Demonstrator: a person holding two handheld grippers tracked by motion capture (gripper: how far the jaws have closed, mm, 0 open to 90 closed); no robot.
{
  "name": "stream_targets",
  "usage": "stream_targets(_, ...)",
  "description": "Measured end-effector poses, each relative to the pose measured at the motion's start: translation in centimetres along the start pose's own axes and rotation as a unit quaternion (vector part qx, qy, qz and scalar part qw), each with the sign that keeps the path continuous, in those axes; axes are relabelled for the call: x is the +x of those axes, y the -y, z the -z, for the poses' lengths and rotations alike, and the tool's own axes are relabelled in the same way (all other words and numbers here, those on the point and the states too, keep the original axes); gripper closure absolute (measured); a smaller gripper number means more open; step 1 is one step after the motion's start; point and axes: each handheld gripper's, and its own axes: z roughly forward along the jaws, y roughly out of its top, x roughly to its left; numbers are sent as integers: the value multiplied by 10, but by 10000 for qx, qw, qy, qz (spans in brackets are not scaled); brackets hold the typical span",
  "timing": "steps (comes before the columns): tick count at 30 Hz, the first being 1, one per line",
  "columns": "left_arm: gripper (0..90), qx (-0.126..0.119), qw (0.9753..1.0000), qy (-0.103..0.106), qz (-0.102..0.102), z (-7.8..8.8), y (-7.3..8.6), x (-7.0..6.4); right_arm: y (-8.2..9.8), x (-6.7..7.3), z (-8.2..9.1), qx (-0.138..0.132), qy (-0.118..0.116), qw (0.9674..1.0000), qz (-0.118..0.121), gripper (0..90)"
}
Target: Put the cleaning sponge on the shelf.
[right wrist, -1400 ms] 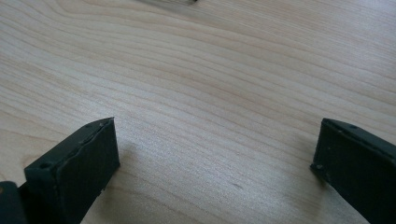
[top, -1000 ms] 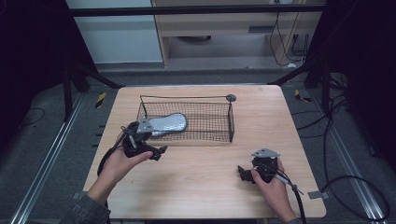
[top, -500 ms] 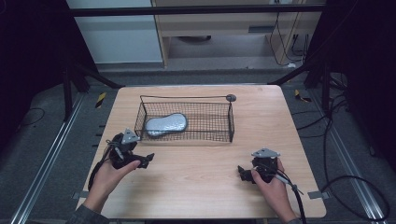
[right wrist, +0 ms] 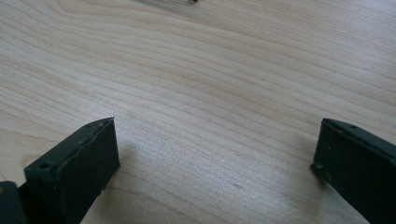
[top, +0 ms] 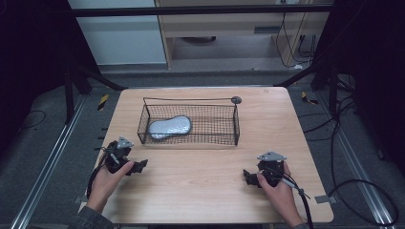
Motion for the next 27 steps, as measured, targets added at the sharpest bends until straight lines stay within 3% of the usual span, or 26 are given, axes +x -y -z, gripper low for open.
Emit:
stream_targets(3, 45, 26, 10000, -29, -31, -4, 4, 3, 0, 0, 0, 0, 0, 10000, 1, 4)
stream_targets(14, 45, -143, 9992, -299, 235, -15, 11, 16, 0, 0, 0, -1, -5, 10000, 1, 4)
stream_targets(16, 44, -205, 9987, -283, 375, -18, 14, 20, 0, 0, 0, 0, -5, 10000, -1, 4)
stream_targets(21, 47, -252, 9980, -260, 513, -26, 18, 23, 0, 0, 0, 3, -10, 10000, 9, 4)
stream_targets(24, 47, -196, 9981, -293, 499, -29, 19, 22, 0, 0, 0, 3, -11, 10000, 10, 4)
stream_targets(27, 35, -291, 9978, -237, 550, -32, 20, 21, 0, 0, 0, 3, -11, 10000, 11, 4)
